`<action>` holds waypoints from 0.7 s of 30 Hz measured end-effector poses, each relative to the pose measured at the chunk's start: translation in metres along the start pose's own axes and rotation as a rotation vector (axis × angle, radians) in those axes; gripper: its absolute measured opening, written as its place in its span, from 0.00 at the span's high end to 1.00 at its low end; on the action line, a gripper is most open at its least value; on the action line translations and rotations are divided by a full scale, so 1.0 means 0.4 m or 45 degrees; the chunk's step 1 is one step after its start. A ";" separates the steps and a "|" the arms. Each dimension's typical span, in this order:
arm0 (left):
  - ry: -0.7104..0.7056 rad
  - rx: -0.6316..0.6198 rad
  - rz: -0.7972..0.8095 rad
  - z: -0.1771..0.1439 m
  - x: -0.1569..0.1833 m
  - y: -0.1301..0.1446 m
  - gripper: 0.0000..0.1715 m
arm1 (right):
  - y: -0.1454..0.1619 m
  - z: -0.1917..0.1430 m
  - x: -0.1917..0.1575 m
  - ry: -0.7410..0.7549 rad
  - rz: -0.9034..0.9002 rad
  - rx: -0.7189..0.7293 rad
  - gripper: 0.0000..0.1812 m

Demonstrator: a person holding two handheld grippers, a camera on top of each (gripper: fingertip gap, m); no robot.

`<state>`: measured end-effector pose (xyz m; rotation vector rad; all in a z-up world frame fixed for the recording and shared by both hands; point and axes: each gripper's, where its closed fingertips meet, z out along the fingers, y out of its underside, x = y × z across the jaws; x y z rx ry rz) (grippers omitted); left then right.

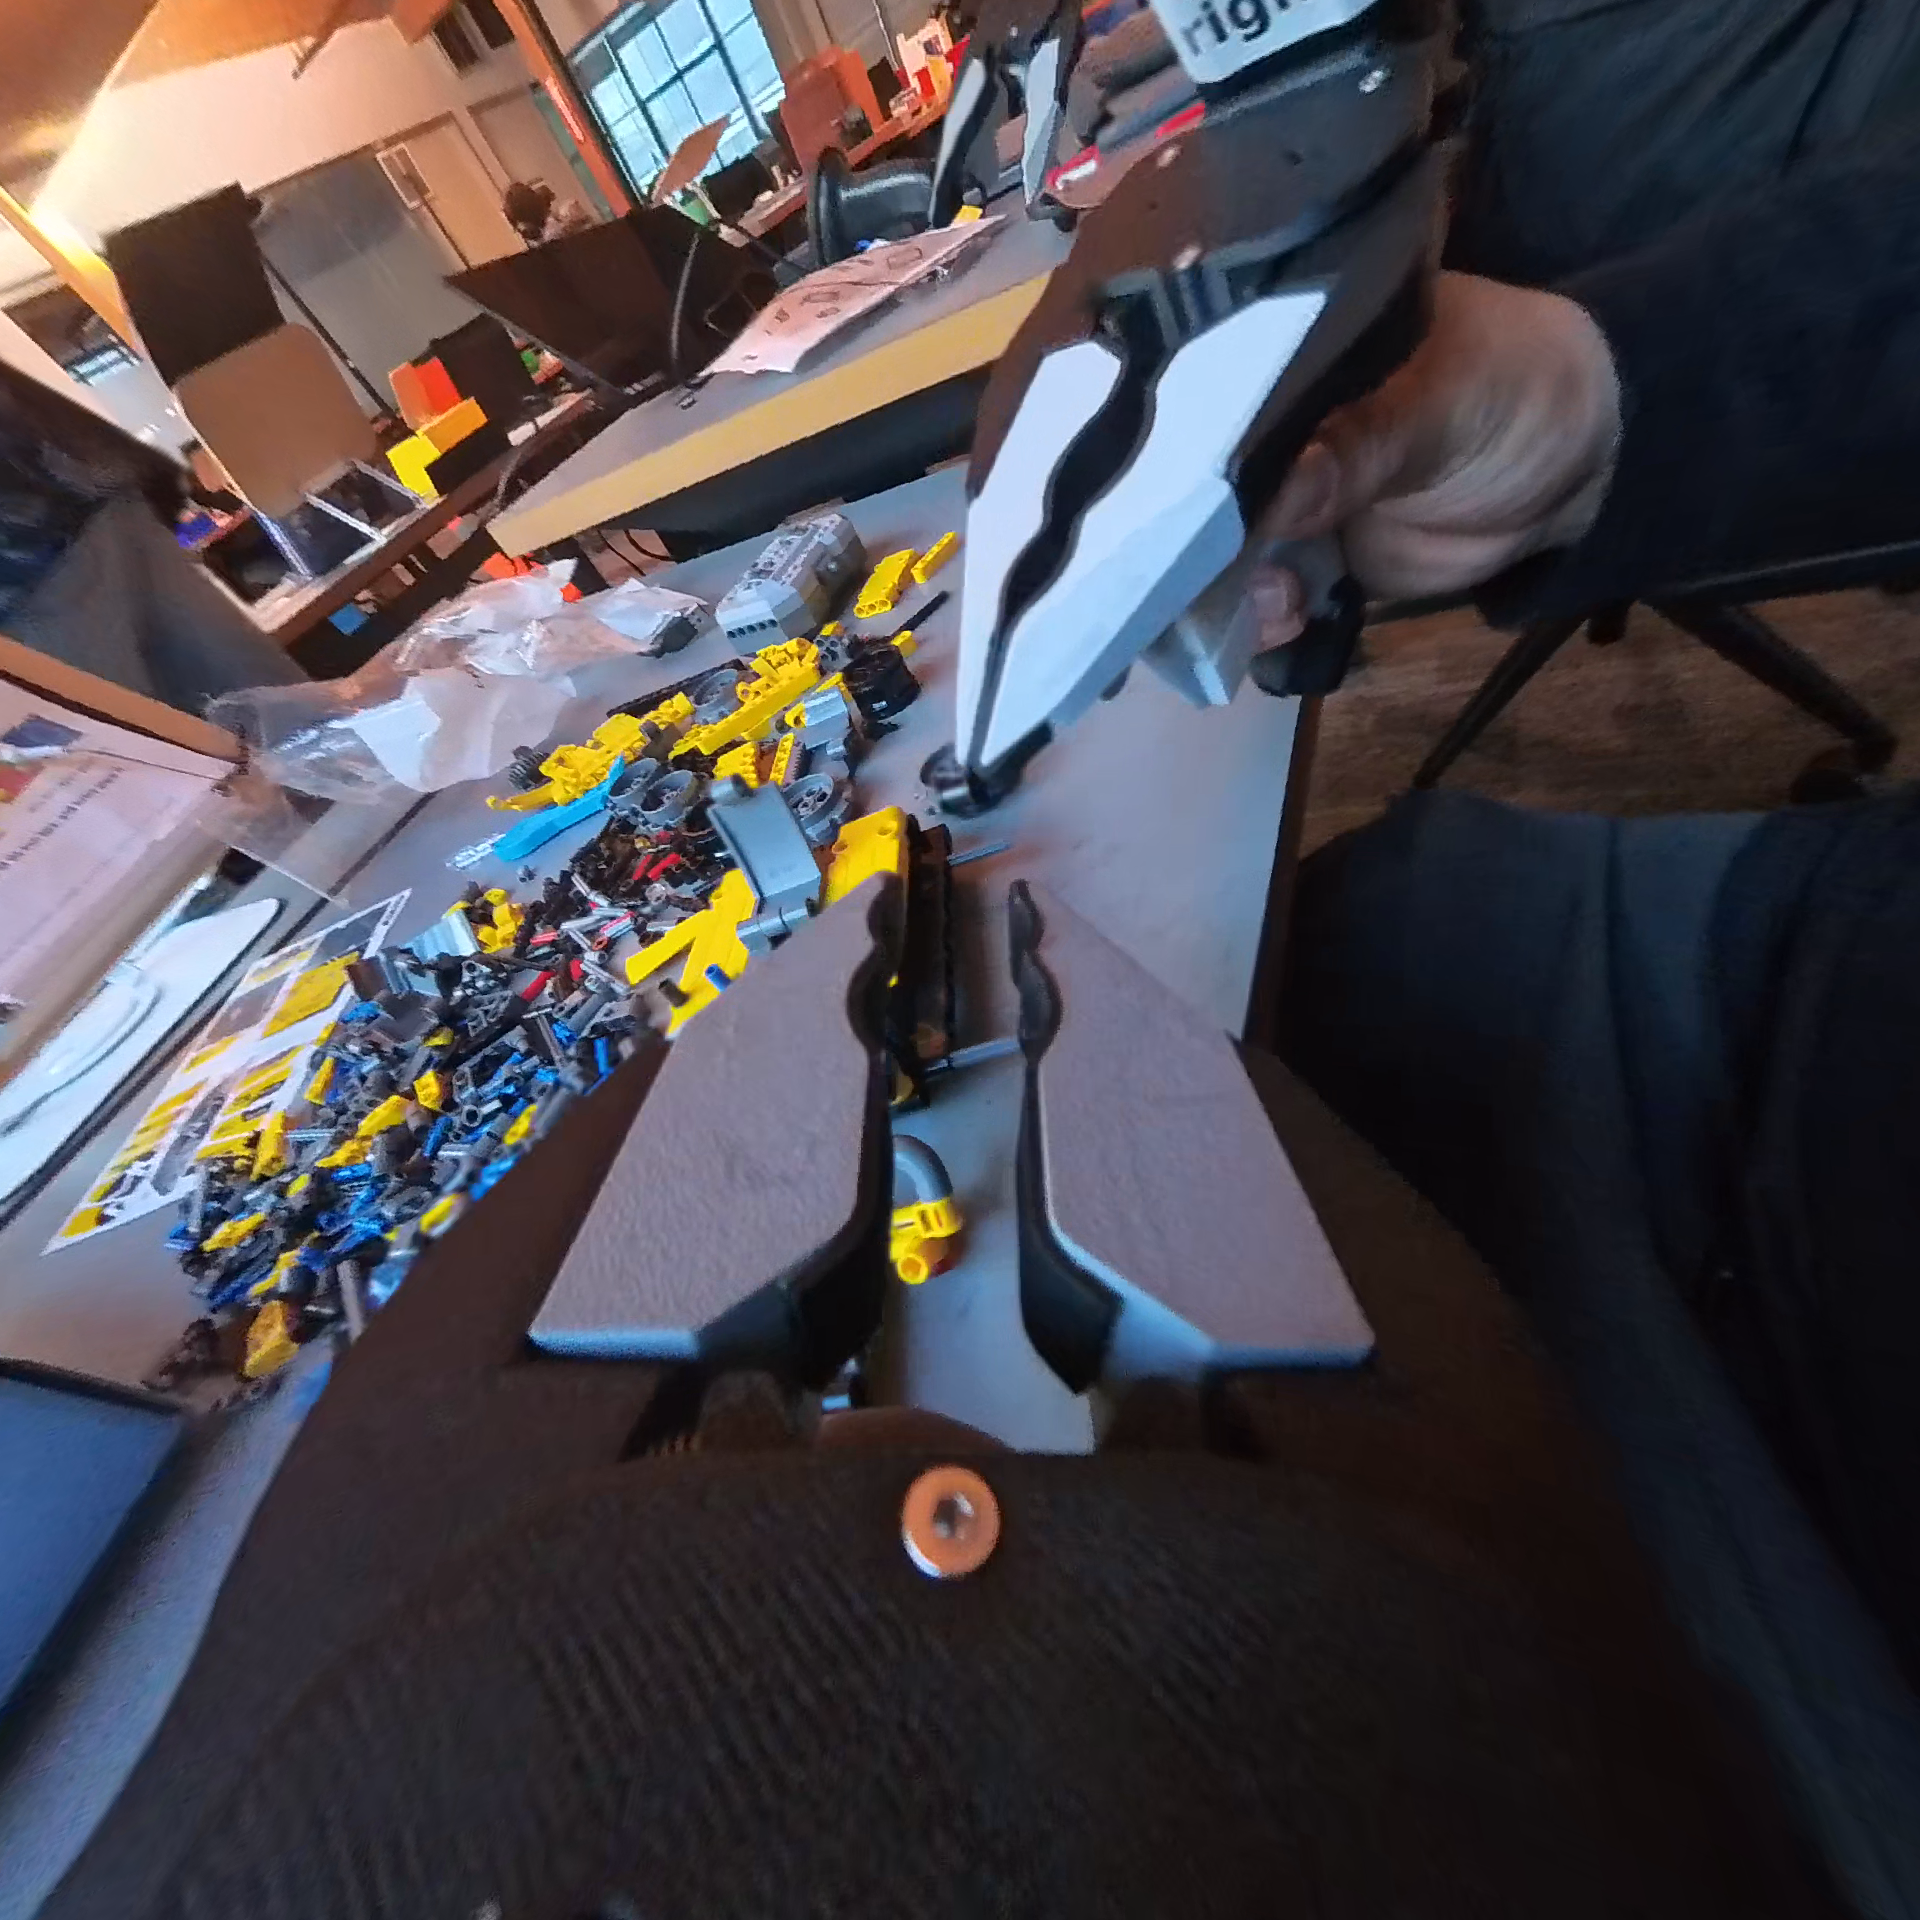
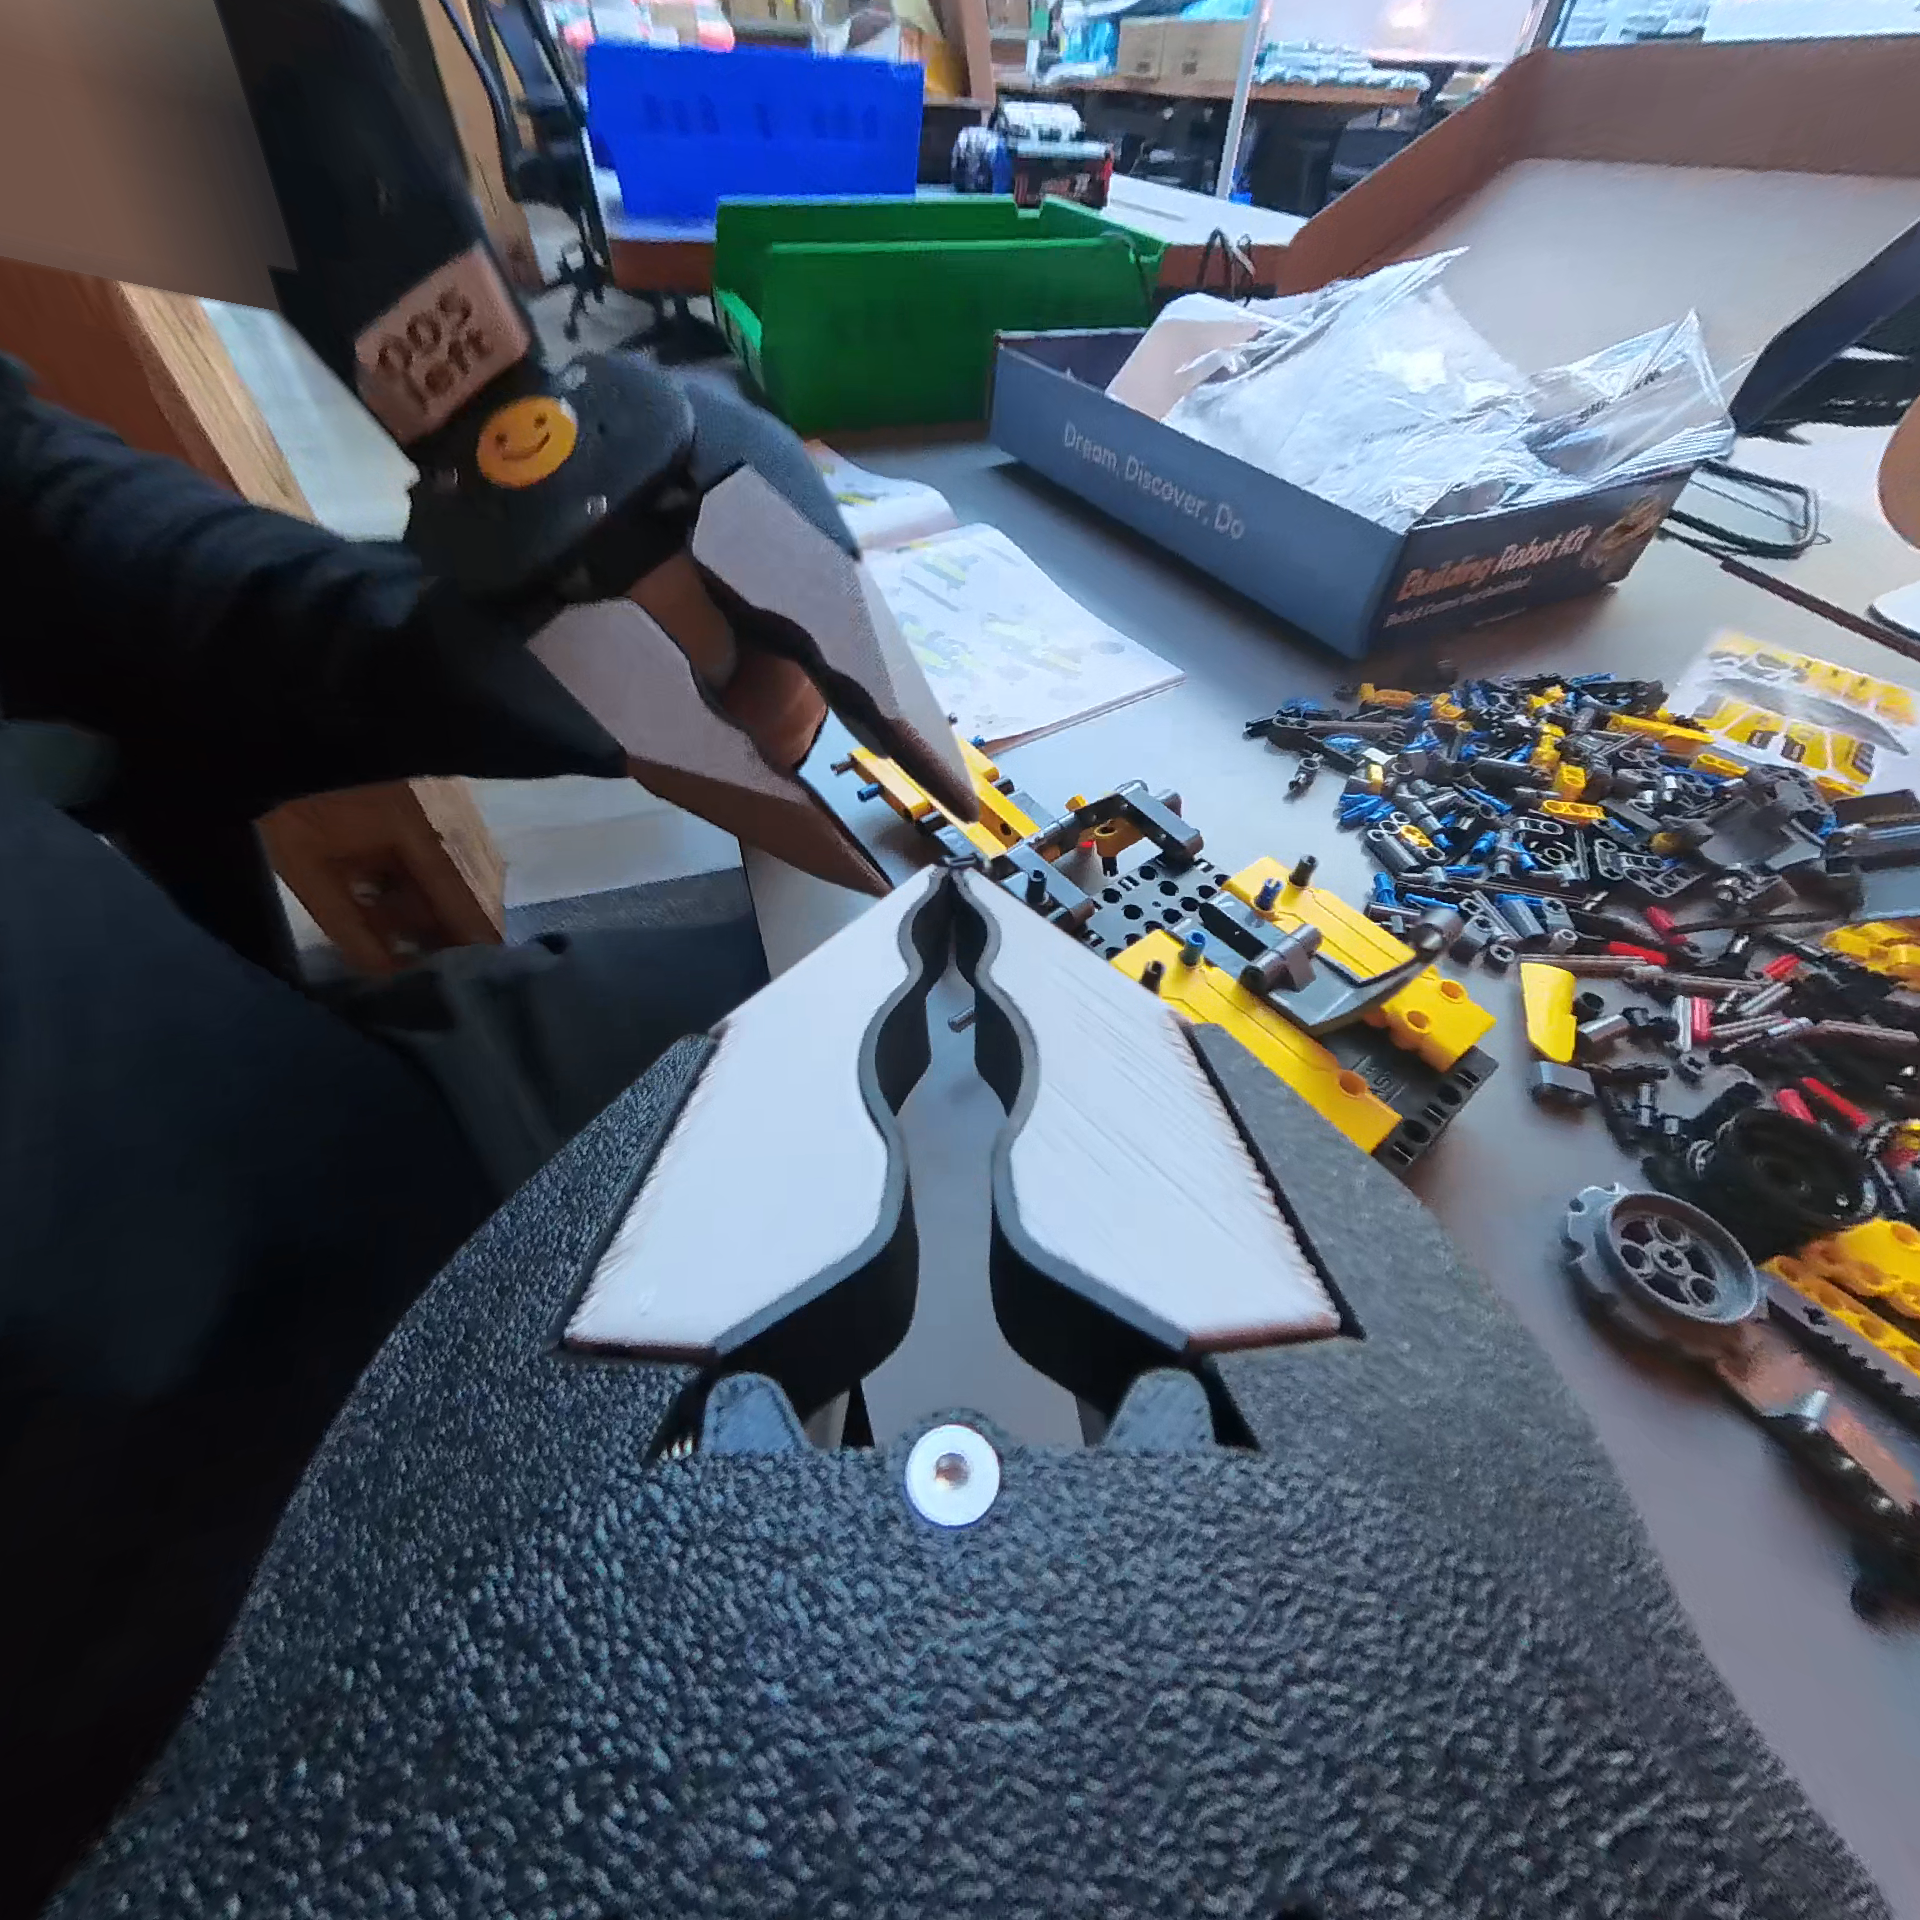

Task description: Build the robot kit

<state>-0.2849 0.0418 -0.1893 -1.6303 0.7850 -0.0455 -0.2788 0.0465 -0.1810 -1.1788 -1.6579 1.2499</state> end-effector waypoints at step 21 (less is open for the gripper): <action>0.149 -0.281 -0.169 -0.002 0.011 0.075 0.89 | 0.059 0.024 -0.034 0.010 -0.193 -0.165 1.00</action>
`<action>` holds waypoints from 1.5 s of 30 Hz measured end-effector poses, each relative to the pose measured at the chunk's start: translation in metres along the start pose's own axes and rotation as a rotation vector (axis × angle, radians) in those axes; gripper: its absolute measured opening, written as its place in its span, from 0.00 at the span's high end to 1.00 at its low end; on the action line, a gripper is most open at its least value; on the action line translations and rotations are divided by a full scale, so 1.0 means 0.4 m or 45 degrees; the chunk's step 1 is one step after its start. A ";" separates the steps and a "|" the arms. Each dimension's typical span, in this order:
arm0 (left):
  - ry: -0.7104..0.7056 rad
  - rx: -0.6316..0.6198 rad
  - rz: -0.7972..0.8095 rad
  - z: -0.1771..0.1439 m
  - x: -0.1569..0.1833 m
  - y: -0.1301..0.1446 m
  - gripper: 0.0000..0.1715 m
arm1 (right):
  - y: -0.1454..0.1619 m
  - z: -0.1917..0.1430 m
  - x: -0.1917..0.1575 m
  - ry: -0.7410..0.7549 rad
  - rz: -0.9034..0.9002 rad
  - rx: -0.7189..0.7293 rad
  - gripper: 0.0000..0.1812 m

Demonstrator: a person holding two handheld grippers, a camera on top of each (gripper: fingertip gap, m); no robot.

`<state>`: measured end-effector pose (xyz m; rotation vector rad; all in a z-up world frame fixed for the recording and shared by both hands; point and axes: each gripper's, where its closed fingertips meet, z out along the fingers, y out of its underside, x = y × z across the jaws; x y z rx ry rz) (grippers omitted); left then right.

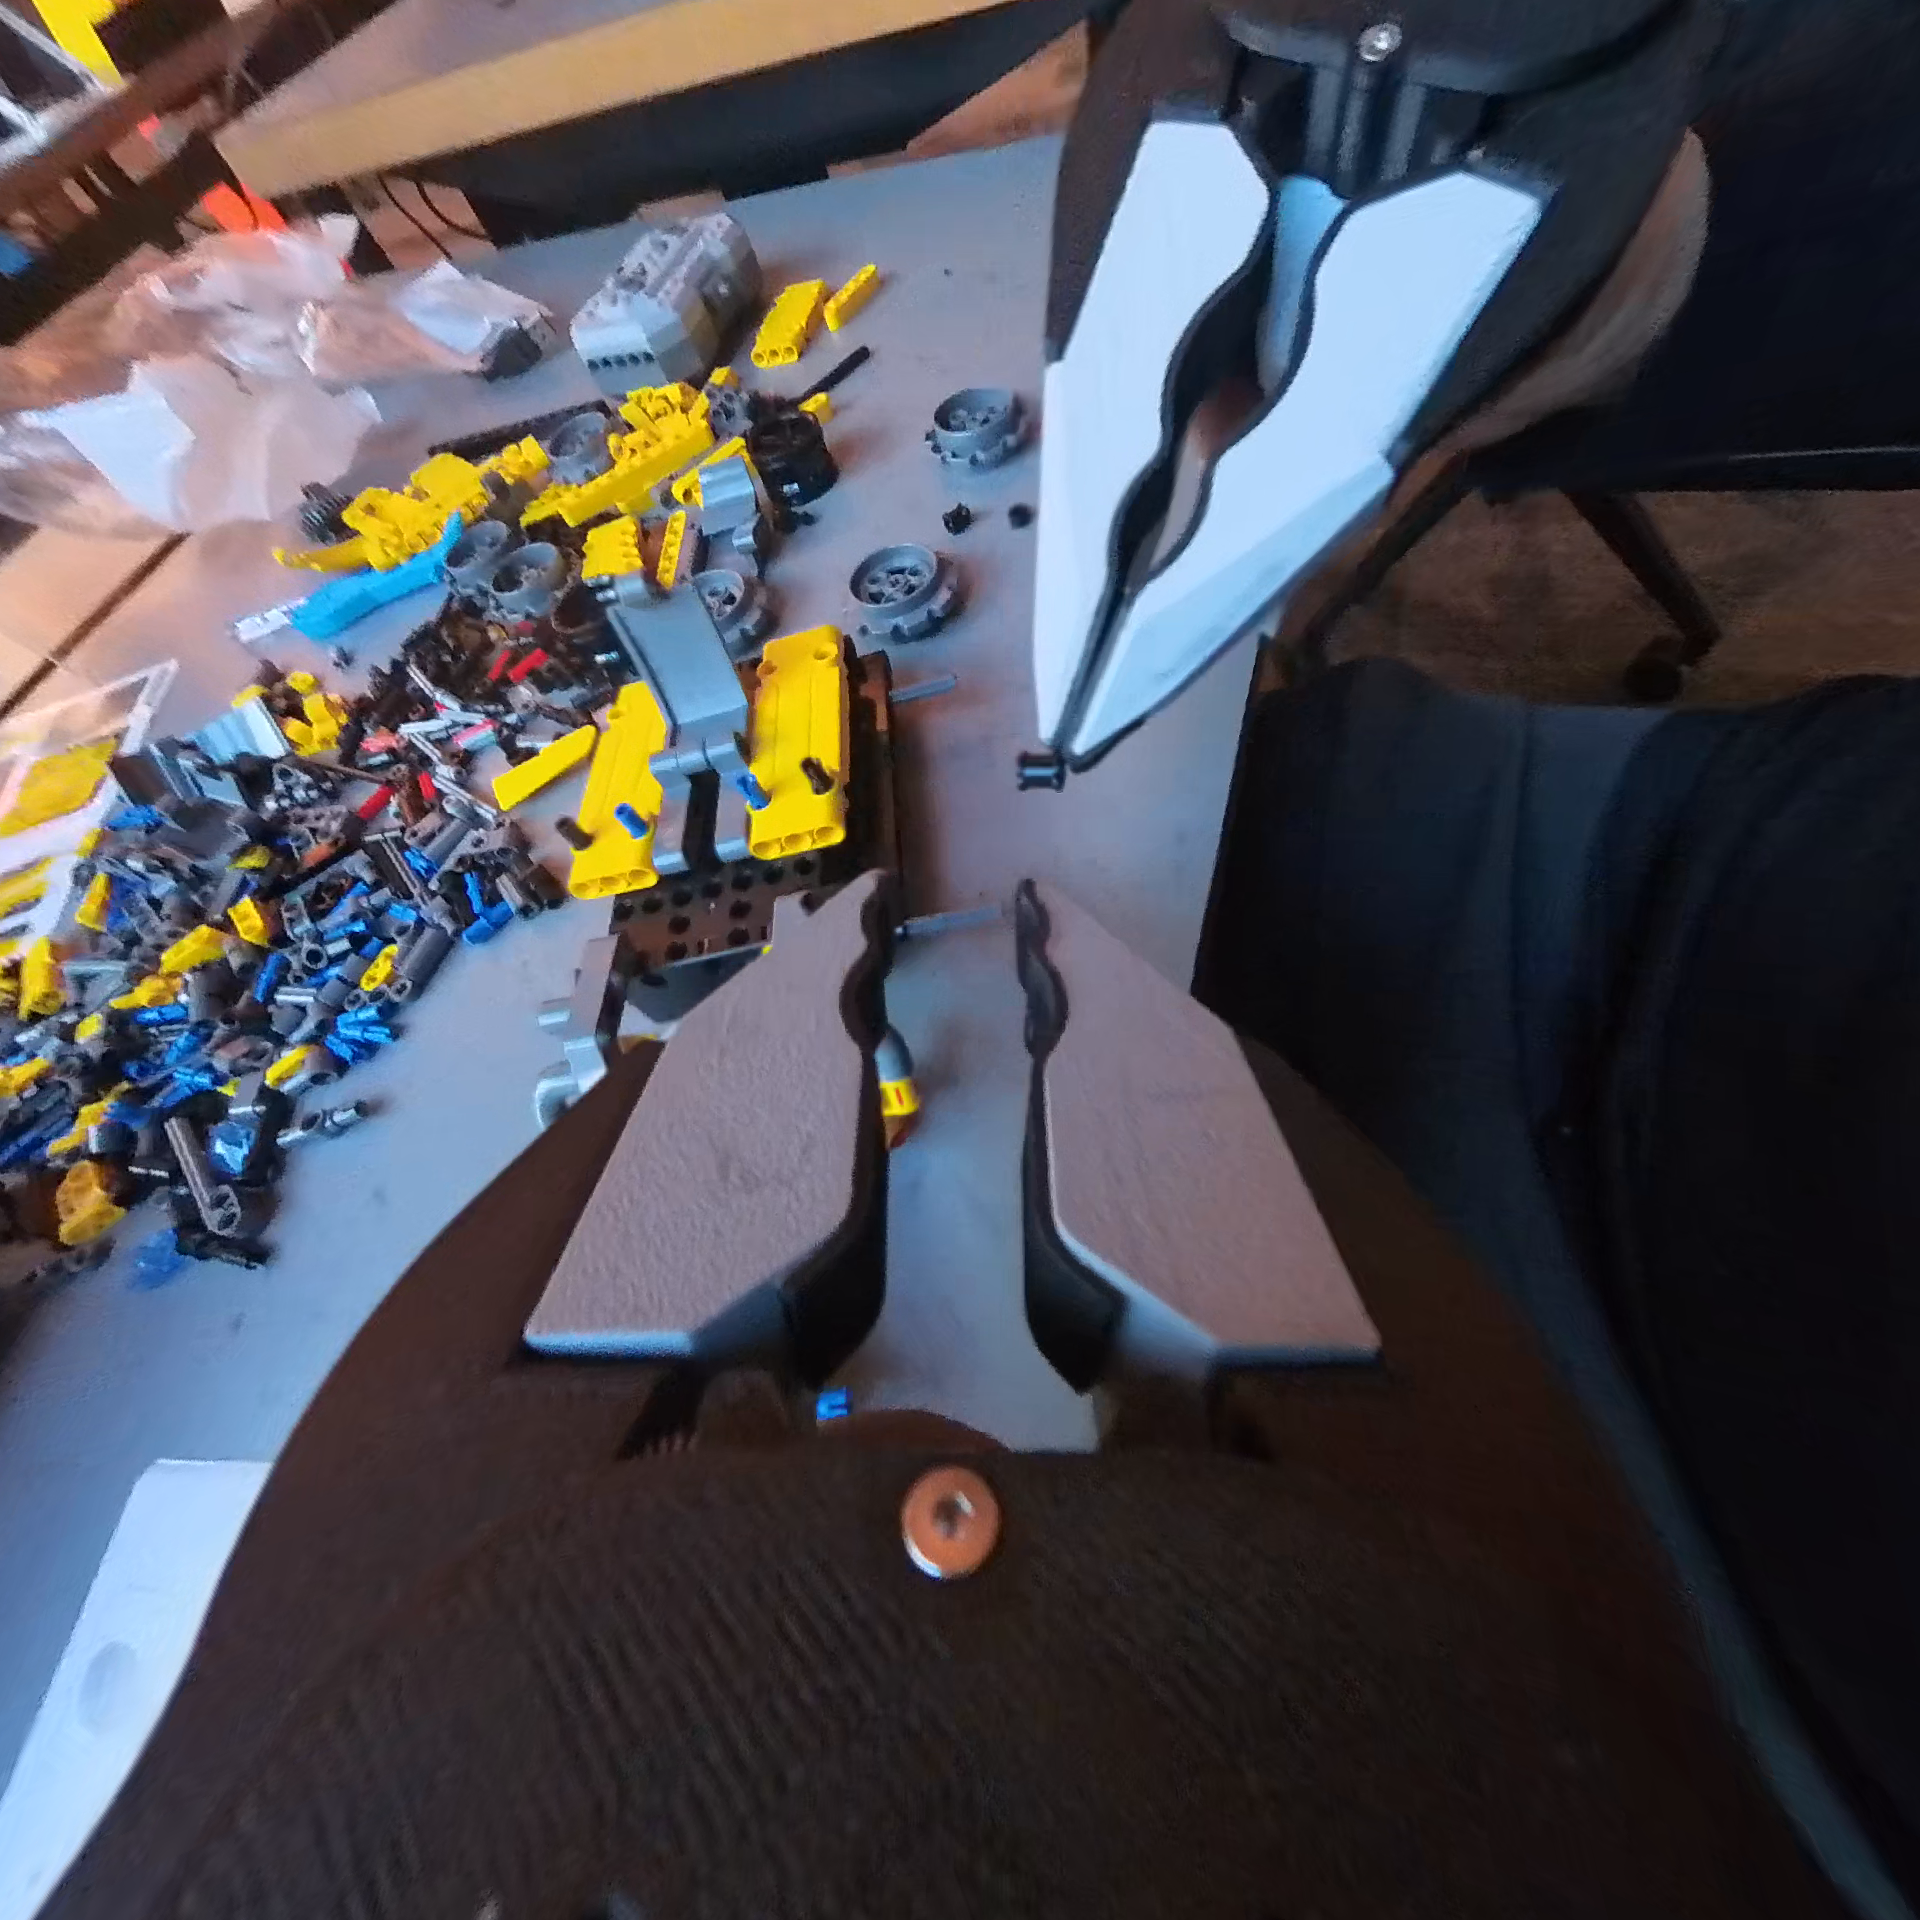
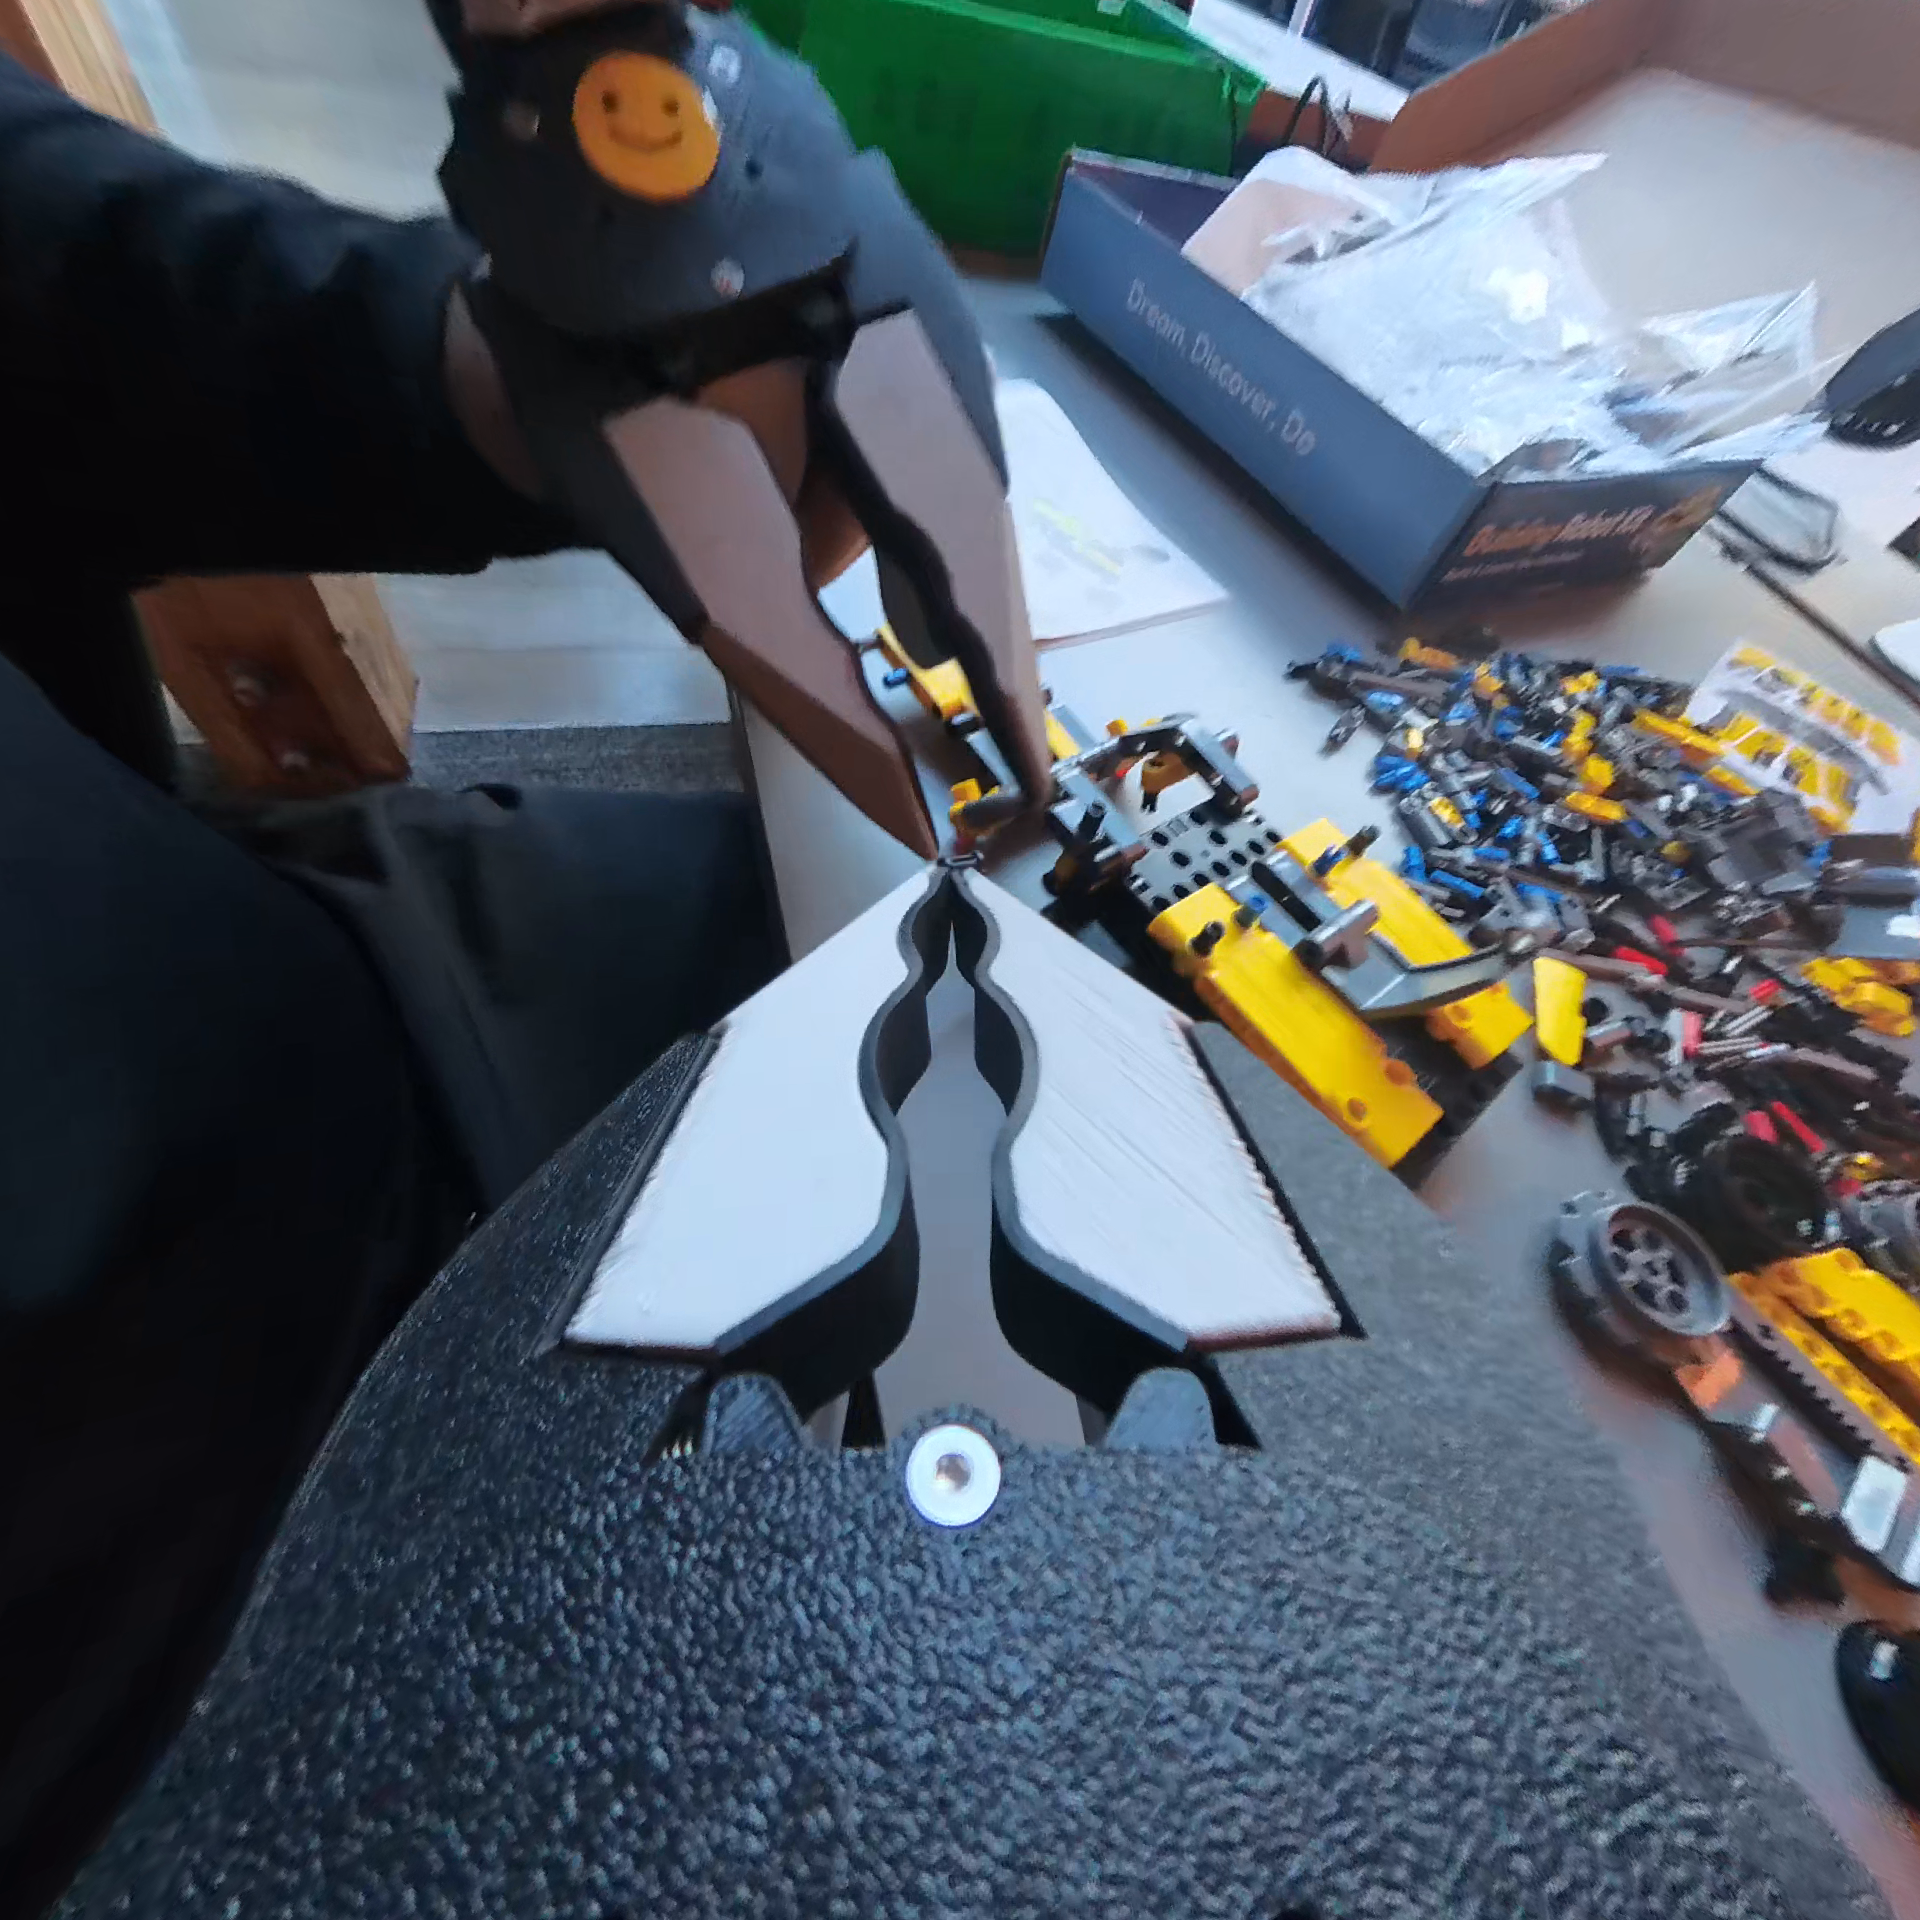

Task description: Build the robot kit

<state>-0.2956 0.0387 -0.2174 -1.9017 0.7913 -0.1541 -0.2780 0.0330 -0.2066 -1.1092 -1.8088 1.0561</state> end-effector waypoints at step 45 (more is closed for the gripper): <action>0.150 -0.373 -0.340 0.045 -0.073 0.085 0.87 | 0.025 -0.008 -0.021 -0.074 0.461 0.084 1.00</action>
